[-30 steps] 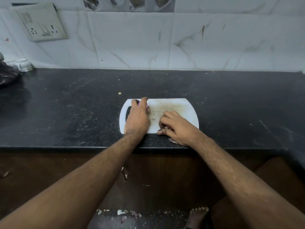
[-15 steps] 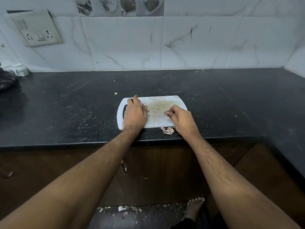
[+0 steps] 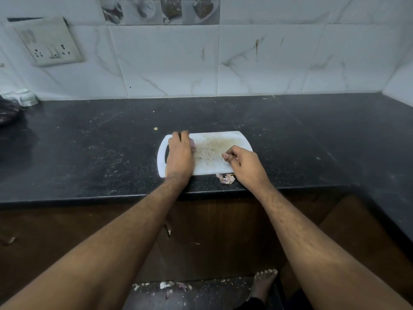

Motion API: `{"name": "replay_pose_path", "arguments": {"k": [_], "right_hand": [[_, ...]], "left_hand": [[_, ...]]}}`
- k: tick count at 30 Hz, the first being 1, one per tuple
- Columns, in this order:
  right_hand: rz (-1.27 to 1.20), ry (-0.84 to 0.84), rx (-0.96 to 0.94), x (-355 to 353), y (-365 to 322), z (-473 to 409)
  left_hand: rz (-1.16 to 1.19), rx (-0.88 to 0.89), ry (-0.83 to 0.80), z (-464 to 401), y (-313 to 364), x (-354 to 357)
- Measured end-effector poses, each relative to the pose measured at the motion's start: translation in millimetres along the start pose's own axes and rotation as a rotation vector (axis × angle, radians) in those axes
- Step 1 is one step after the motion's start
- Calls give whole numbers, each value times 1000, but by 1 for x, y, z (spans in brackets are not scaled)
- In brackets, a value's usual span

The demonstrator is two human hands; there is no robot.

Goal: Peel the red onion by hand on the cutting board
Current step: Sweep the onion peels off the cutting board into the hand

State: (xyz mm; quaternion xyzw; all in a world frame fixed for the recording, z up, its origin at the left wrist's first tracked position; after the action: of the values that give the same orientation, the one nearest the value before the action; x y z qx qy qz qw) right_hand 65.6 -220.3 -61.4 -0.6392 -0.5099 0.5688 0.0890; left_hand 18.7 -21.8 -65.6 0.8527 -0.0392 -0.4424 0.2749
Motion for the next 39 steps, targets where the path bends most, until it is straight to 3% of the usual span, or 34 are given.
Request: {"name": "replay_pose_path", "arguments": {"k": [4, 13, 23, 29, 34, 39], "right_hand": [[123, -97, -50, 10, 1, -3], [136, -301, -258, 4, 0, 11], [178, -229, -267, 6, 0, 16], [335, -67, -188, 7, 2, 22], [452, 124, -163, 9, 6, 35], [508, 233, -281, 10, 14, 50]], "left_hand": [[59, -54, -16, -2, -5, 1], [29, 138, -115, 3, -2, 5], [-80, 176, -161, 3, 1, 5], [-144, 206, -175, 3, 1, 6], [-96, 416, -110, 11, 8, 0], [-9, 707, -108, 47, 24, -12]]}}
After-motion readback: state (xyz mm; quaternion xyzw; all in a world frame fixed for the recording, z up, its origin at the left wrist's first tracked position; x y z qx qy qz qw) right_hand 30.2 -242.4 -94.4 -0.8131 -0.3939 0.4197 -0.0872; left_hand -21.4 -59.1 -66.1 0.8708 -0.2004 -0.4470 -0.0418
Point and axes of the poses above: each hand's wrist, its own z-axis away from the middle knuckle, its own x-axis out of the palm, y = z × x, the point moved 1 cm from there along -z, towards the middle knuckle
